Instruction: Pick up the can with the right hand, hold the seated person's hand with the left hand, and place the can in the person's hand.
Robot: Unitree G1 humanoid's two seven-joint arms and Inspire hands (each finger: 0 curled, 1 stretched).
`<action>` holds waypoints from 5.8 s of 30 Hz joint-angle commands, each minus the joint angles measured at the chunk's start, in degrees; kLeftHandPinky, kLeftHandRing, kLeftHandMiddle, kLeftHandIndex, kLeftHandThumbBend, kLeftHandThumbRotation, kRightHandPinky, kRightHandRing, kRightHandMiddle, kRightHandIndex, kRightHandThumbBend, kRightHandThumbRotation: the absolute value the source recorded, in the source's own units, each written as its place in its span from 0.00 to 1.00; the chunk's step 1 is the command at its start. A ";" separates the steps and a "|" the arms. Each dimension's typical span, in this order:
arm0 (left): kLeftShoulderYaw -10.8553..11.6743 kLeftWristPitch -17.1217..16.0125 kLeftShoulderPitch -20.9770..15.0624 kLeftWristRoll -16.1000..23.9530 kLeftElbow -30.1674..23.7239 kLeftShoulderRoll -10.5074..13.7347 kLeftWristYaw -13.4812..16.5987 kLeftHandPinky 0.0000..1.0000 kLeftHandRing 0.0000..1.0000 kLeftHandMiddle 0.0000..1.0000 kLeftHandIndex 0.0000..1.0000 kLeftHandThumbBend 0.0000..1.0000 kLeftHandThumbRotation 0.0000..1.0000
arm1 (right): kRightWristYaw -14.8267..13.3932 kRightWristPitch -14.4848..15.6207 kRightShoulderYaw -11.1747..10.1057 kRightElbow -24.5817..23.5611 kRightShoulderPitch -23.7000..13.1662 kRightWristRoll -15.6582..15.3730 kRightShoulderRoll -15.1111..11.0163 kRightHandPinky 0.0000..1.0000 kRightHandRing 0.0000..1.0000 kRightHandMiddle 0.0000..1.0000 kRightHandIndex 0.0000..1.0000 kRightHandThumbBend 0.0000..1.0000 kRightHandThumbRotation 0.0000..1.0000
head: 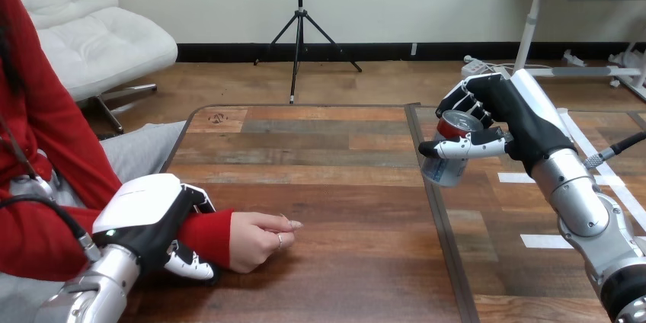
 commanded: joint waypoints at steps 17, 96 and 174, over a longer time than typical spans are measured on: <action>-1.87 -0.17 -4.27 -1.53 3.14 -0.27 0.46 0.41 0.44 0.46 0.46 0.75 0.00 | -0.69 -1.31 -1.48 -3.82 -2.39 1.34 -1.15 0.32 0.36 0.42 0.45 0.80 0.00; 3.48 -4.74 -4.67 -10.09 -18.40 -6.13 8.55 0.27 0.32 0.37 0.38 0.66 0.00 | -0.62 0.82 2.18 -5.06 -6.16 0.11 12.44 0.29 0.33 0.42 0.45 0.77 0.00; 1.90 -4.63 -6.99 -10.79 -15.88 -10.05 7.14 0.33 0.37 0.40 0.39 0.64 0.00 | 3.51 0.39 6.18 -15.66 -4.27 -0.77 20.44 0.28 0.31 0.38 0.43 0.78 0.00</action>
